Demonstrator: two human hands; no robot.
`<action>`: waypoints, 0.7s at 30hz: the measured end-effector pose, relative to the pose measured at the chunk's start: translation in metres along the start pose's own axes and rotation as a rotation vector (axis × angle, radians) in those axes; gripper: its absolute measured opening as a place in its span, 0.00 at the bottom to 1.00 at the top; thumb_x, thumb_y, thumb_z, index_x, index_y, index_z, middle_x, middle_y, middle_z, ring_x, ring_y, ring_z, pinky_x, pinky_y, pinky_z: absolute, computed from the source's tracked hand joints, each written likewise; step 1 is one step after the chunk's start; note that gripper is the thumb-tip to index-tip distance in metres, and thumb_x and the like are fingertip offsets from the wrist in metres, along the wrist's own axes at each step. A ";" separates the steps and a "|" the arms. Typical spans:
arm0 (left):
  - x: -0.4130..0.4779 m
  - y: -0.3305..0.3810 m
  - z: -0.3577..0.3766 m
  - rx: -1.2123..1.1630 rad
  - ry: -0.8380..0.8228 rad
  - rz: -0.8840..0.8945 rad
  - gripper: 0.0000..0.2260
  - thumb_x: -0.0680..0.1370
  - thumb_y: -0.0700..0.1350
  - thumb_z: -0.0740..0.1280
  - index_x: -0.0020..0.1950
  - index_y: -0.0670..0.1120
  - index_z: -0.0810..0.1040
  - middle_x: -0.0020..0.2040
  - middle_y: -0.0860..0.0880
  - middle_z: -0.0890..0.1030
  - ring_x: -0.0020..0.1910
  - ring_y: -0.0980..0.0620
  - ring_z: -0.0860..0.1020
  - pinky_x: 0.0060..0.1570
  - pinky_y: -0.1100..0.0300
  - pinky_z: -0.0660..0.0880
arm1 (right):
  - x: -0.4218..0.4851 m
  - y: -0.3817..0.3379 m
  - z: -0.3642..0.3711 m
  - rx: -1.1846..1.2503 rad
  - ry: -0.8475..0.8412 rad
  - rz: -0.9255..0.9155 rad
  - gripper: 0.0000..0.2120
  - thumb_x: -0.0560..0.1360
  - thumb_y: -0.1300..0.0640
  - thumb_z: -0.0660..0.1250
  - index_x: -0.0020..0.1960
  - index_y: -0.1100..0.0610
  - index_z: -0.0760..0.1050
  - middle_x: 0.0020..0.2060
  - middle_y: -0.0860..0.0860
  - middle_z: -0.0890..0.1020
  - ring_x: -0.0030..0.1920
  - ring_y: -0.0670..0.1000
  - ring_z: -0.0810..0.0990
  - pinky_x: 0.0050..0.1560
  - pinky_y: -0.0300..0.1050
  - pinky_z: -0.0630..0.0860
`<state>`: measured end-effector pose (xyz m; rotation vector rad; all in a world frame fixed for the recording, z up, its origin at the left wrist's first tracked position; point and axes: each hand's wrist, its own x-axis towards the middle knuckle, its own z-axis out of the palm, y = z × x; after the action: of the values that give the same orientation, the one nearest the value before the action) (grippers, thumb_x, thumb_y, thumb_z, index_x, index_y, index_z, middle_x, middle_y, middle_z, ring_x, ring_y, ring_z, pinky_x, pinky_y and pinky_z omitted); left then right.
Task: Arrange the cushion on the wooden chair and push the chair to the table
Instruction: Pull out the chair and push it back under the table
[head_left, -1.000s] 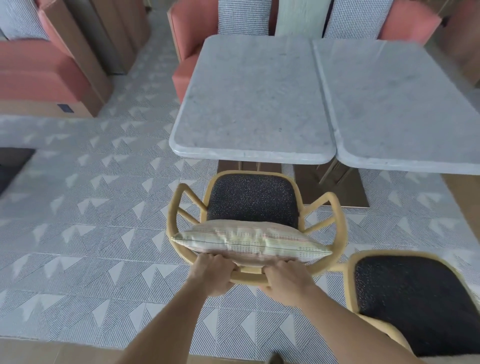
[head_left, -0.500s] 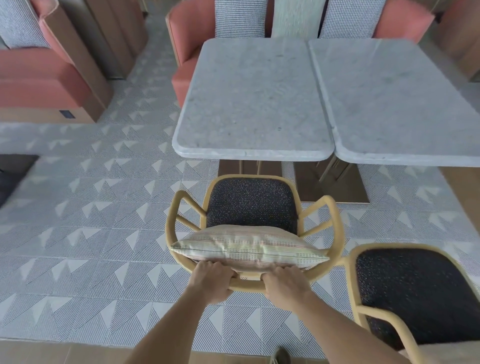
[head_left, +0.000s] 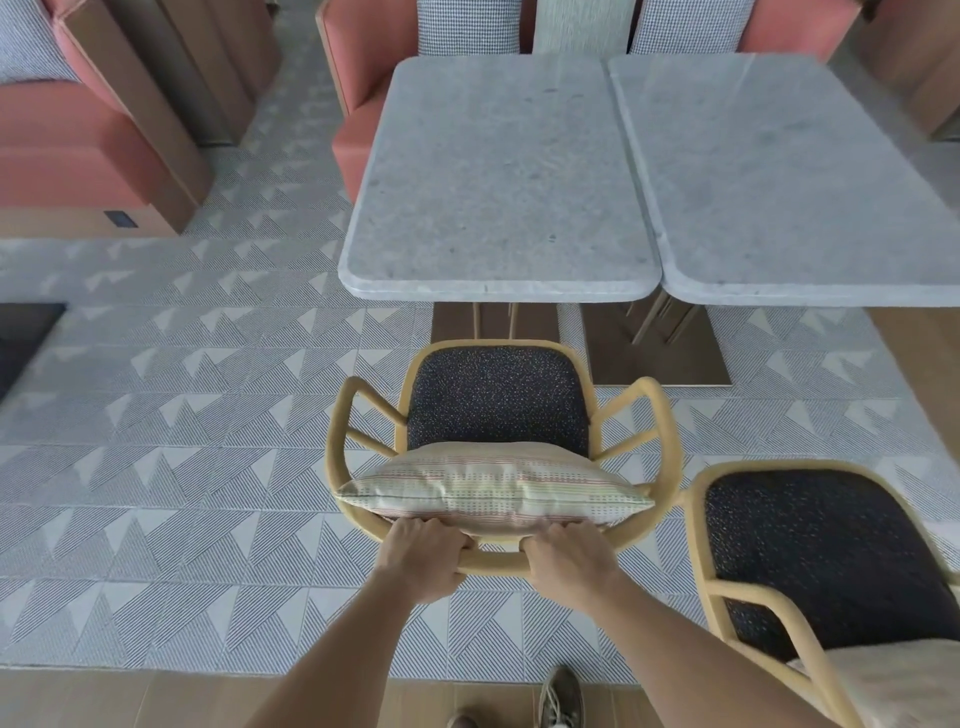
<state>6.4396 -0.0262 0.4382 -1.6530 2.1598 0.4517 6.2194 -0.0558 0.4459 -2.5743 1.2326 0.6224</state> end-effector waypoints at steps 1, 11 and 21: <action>-0.002 0.001 0.001 0.003 -0.006 0.001 0.13 0.82 0.55 0.65 0.65 0.60 0.82 0.52 0.54 0.87 0.54 0.49 0.85 0.58 0.51 0.77 | -0.002 -0.002 0.001 0.000 0.000 0.001 0.12 0.81 0.58 0.62 0.59 0.56 0.82 0.53 0.55 0.84 0.42 0.57 0.86 0.40 0.51 0.73; -0.011 0.002 0.006 0.021 0.061 0.007 0.14 0.83 0.59 0.64 0.64 0.58 0.83 0.52 0.55 0.88 0.52 0.52 0.85 0.56 0.53 0.80 | -0.008 -0.008 0.004 -0.021 0.057 0.005 0.11 0.81 0.53 0.64 0.59 0.55 0.81 0.52 0.53 0.84 0.41 0.56 0.86 0.38 0.50 0.75; -0.100 -0.005 -0.083 -1.133 0.786 0.024 0.29 0.80 0.69 0.61 0.71 0.50 0.79 0.66 0.67 0.79 0.68 0.48 0.80 0.69 0.38 0.76 | -0.088 0.000 -0.101 1.046 0.549 -0.007 0.31 0.78 0.31 0.63 0.73 0.50 0.73 0.69 0.41 0.78 0.70 0.39 0.74 0.74 0.50 0.72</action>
<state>6.4594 0.0172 0.5589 -2.7268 2.6424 1.4214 6.1986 -0.0321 0.5766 -1.8321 1.2019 -0.6473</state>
